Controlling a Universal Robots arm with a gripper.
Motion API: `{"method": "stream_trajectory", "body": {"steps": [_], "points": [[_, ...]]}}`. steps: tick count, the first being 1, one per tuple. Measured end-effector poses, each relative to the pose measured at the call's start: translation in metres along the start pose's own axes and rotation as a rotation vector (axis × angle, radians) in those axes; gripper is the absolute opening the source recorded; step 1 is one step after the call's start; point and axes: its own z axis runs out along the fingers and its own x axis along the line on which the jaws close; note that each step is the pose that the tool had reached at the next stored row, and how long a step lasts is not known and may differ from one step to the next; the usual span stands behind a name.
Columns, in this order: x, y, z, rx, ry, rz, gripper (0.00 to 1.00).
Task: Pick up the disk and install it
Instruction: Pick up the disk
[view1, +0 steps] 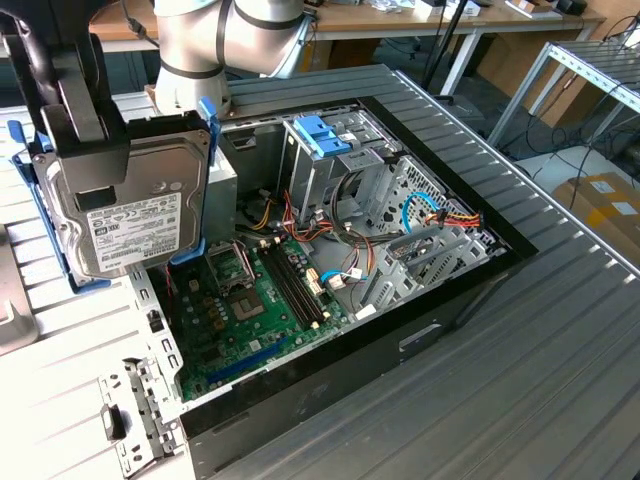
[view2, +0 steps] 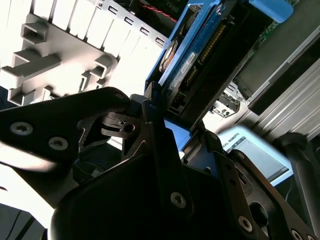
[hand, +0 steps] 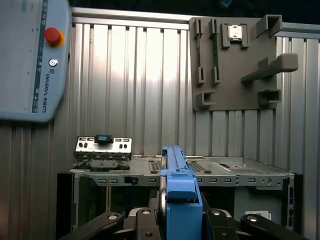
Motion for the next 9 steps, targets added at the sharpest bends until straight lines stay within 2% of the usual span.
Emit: {"method": "stream_trajectory", "body": {"steps": [2,3,6,9], "points": [[0.0003,-0.0013,0.0,0.0,0.0001,0.0,0.37],[0.002,-0.0072,-0.0001,0.0,0.0,0.0,0.37],[0.0065,-0.019,-0.0003,0.0,0.0,0.0,0.37],[0.0072,-0.0207,-0.0004,0.0,0.0,0.0,0.37]]}}
